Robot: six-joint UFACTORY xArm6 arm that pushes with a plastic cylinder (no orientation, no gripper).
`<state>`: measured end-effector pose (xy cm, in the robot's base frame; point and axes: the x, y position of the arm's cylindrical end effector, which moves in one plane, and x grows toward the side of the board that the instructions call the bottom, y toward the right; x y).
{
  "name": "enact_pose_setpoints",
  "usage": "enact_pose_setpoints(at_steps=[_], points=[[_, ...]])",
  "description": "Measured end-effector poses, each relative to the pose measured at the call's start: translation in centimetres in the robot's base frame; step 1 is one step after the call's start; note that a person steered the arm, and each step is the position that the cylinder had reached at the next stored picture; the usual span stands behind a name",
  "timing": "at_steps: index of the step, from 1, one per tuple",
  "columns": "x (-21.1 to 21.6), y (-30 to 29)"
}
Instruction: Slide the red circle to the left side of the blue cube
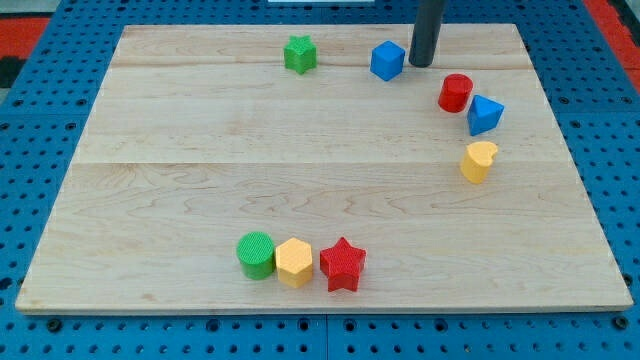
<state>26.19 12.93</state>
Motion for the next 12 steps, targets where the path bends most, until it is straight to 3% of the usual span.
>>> enact_pose_setpoints(at_steps=[3,7,8,10,12], points=[[-0.1,-7.9],[4.5,10.4],[6.9,7.8],[6.9,-5.7],[9.4,-8.6]])
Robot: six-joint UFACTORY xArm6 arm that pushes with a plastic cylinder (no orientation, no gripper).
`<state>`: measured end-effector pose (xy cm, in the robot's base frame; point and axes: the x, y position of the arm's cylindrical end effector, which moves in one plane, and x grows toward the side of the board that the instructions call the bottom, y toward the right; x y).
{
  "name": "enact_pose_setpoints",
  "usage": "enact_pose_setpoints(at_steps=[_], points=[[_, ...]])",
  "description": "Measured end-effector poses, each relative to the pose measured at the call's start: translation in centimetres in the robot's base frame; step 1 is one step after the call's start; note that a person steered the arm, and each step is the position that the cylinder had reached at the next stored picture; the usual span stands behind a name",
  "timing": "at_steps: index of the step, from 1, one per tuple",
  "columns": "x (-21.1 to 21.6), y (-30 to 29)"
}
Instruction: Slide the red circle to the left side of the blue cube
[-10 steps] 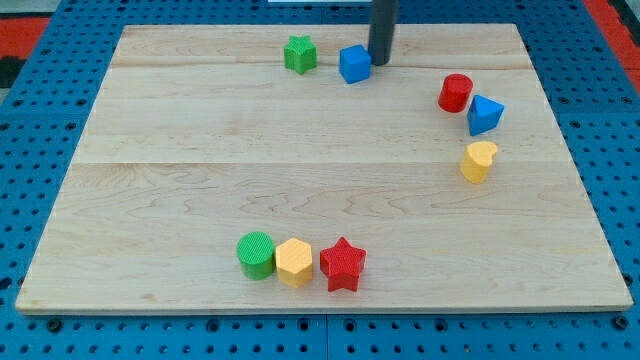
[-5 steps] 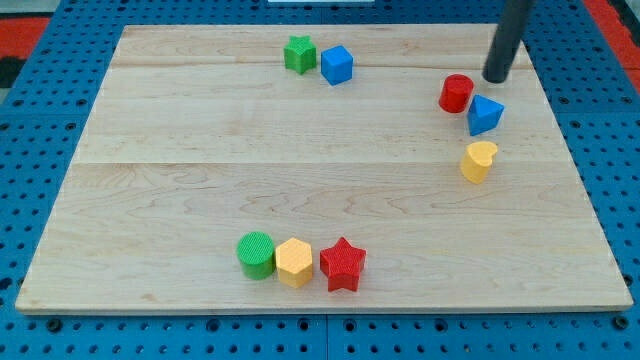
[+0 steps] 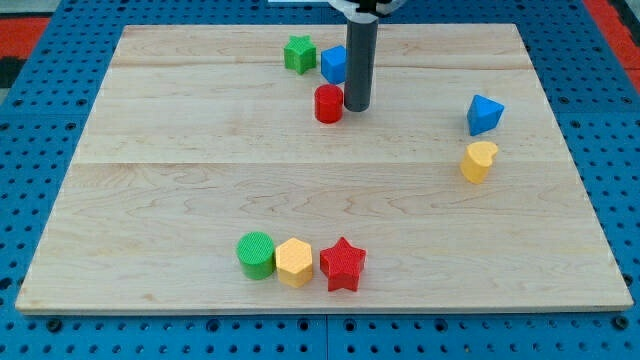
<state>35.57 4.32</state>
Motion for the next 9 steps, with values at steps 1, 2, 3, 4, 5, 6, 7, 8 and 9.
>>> enact_pose_setpoints(at_steps=[1,2,3,4,5,6,7,8,9], points=[[1.1,0.0],[1.2,-2.4],[1.2,-5.8],[0.0,-7.2],[-0.7,-9.5],[0.0,-11.5],[-2.1,-11.4],[-4.4,-9.6],[-5.6,-7.5]])
